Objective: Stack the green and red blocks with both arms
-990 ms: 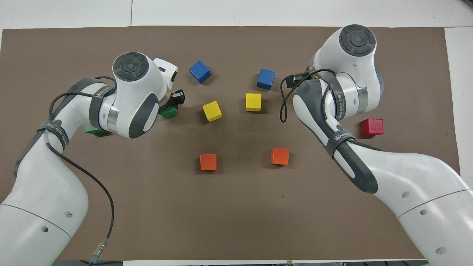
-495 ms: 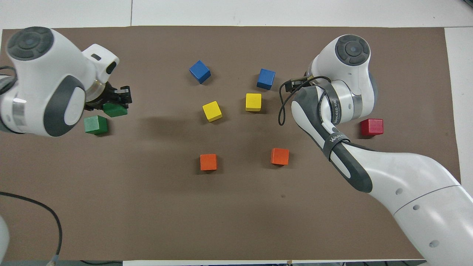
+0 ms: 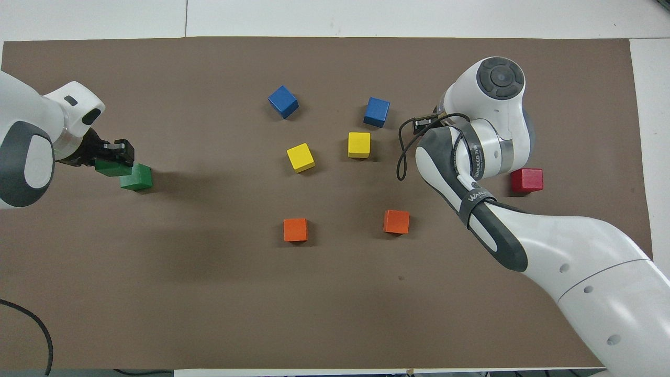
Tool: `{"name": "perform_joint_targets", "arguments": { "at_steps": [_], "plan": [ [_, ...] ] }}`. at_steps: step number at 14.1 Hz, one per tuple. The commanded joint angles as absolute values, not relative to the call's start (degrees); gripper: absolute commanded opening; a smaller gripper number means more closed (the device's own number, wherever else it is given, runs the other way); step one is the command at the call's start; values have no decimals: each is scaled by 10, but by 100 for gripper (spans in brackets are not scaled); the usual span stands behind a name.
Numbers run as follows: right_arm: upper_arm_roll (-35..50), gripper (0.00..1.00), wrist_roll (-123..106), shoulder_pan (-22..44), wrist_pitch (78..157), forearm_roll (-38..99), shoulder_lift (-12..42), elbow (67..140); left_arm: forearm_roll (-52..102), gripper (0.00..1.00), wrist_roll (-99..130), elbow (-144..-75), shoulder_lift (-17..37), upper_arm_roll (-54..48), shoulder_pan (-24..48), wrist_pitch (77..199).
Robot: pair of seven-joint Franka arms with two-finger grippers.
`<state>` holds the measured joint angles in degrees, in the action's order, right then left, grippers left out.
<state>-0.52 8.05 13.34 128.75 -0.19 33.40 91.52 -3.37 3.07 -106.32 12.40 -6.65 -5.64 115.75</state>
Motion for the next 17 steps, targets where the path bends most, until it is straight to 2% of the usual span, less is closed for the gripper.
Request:
{"name": "perform_joint_targets", "arguments": {
  "at_steps": [1, 5, 7, 10, 15, 17],
  "plan": [
    [1, 0, 103, 127, 1272, 4, 326, 923, -25, 0, 19, -1123, 89, -71, -63, 1199],
    [-7, 0, 98, 120, 1212, -2, 307, 890, -25, 0, -15, -1128, 95, -70, -77, 1214],
    [-6, 0, 75, 93, 1166, -6, 287, 870, -24, 0, -20, -1138, 93, -70, -85, 1222],
    [-7, 0, 29, 56, 1140, -6, 255, 873, -5, 0, -12, -1142, 93, -69, -85, 1224],
    [-7, 0, -14, -17, 1129, -6, 215, 931, -4, 0, 9, -1159, 90, -69, -92, 1235],
    [-7, 0, -42, -41, 1170, -6, 195, 985, -4, 0, 11, -1167, 88, -69, -92, 1241]
  ]
}}
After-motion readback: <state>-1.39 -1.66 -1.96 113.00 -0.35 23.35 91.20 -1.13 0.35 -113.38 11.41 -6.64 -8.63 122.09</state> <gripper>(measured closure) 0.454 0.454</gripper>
